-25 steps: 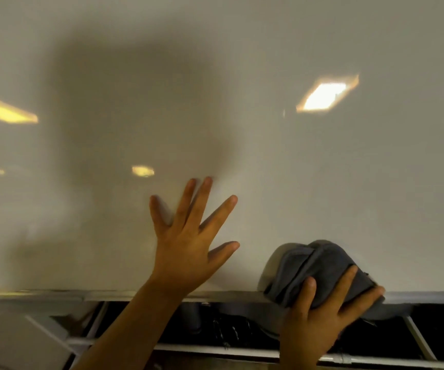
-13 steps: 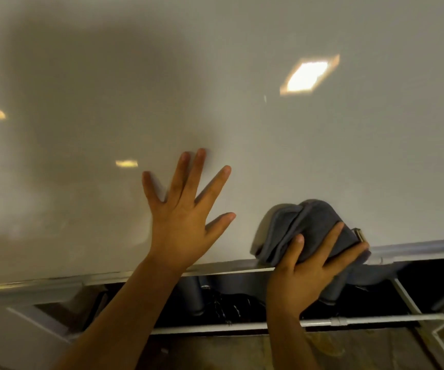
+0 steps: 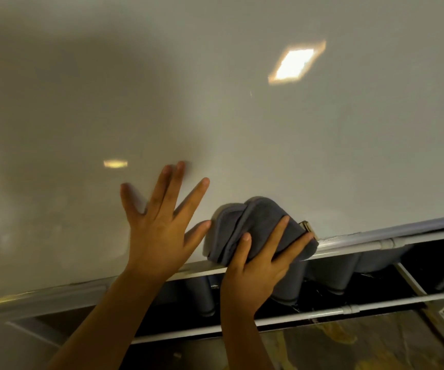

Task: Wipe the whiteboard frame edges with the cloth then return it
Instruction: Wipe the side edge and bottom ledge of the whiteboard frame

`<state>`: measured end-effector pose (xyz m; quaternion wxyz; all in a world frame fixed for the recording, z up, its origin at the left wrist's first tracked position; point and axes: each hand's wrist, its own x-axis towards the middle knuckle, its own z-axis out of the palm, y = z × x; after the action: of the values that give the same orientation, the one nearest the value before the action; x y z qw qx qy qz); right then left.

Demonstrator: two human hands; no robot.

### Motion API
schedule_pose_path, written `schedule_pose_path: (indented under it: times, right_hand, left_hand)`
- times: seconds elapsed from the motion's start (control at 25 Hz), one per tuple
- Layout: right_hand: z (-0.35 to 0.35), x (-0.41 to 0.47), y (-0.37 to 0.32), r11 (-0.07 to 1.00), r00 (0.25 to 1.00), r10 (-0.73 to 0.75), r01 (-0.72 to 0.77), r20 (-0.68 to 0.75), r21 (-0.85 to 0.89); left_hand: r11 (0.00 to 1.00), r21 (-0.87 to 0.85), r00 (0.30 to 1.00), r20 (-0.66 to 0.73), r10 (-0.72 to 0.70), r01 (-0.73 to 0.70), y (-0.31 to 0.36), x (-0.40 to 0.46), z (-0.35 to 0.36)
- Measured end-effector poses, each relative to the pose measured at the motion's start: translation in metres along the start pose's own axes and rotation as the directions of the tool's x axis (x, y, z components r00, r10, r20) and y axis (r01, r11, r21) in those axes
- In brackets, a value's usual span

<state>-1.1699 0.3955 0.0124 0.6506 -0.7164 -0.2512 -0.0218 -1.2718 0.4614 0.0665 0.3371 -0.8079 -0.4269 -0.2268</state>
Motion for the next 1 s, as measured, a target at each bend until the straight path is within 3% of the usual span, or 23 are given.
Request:
schedule_pose_path:
  times: [0.2, 0.4, 0.6, 0.8, 1.0]
  right_hand:
    - [0.031, -0.048, -0.024, 1.000, 0.999, 0.018, -0.018, 0.046, -0.001]
    - [0.056, -0.093, -0.043, 0.999, 0.996, 0.052, -0.052, 0.075, -0.006]
    - [0.063, -0.120, -0.052, 1.000, 0.981, -0.023, 0.023, 0.195, 0.004]
    - [0.050, -0.091, -0.035, 0.999, 0.994, -0.006, 0.001, 0.112, 0.041]
    - [0.057, -0.094, -0.040, 0.999, 0.995, 0.006, -0.009, 0.097, 0.031]
  left_hand:
    - [0.999, -0.026, 0.998, -0.053, 0.046, -0.048, -0.042, -0.016, 0.009]
    - [1.000, -0.024, 0.998, -0.055, -0.002, 0.000, -0.088, -0.047, 0.012]
    - [1.000, 0.006, 1.000, -0.004, -0.025, 0.025, -0.120, -0.068, 0.010]
    - [0.992, -0.017, 0.991, 0.050, -0.126, 0.127, -0.132, -0.077, 0.007]
    - [0.993, -0.013, 0.993, 0.033, -0.113, 0.114, -0.141, -0.078, 0.014]
